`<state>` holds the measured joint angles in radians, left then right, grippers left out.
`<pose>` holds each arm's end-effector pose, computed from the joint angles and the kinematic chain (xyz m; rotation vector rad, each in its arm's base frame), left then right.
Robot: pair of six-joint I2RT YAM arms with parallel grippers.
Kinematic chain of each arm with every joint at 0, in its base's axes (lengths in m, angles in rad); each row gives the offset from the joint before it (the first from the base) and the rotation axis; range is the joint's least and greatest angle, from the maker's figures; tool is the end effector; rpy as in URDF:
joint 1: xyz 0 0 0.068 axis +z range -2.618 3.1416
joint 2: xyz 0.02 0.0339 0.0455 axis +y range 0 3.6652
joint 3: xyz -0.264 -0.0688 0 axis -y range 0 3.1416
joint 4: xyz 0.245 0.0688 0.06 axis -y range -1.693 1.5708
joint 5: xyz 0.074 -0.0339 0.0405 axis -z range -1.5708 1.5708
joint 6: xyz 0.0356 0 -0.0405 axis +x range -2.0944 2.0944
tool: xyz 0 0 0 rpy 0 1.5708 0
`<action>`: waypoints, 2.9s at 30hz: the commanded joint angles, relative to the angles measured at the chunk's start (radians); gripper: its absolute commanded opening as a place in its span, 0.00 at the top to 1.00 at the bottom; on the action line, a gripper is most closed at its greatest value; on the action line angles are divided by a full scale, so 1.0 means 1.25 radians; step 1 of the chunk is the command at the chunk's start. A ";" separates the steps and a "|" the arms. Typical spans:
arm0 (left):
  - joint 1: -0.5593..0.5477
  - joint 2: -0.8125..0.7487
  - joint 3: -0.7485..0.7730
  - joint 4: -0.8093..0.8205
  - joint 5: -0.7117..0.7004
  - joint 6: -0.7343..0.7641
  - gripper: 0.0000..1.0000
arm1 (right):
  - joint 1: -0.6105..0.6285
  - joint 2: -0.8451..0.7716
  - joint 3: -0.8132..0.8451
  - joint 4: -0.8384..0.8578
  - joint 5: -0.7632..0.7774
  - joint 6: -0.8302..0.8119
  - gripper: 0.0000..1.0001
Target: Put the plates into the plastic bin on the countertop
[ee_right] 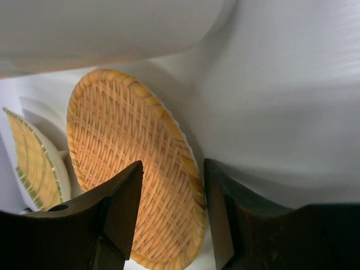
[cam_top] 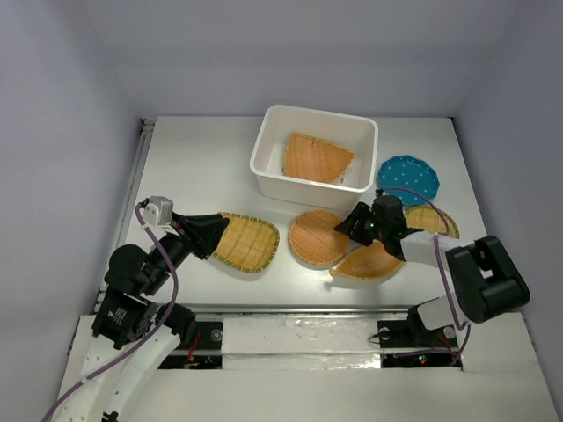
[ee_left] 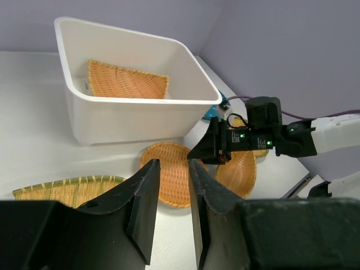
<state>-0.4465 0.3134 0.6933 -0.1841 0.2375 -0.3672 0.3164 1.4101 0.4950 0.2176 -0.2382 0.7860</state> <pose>0.0691 -0.0424 0.3626 0.2620 1.4082 -0.8384 0.2425 0.0882 0.1467 0.4256 2.3523 0.8267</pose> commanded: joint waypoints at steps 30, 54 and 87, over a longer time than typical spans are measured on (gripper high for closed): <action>0.027 -0.031 0.014 0.022 -0.088 0.005 0.68 | 0.120 -0.573 0.069 -0.302 0.079 0.062 1.00; 0.042 -0.026 0.007 0.021 -0.092 0.003 0.63 | 0.007 0.035 0.616 -0.083 0.096 0.019 1.00; 0.049 -0.016 0.006 0.021 -0.087 0.003 0.62 | 0.223 -0.094 0.457 -0.212 0.215 -0.160 1.00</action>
<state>-0.3908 0.2794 0.6849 -0.1921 0.1200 -0.3676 0.5163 1.2785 1.1500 -0.0372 0.0341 0.6258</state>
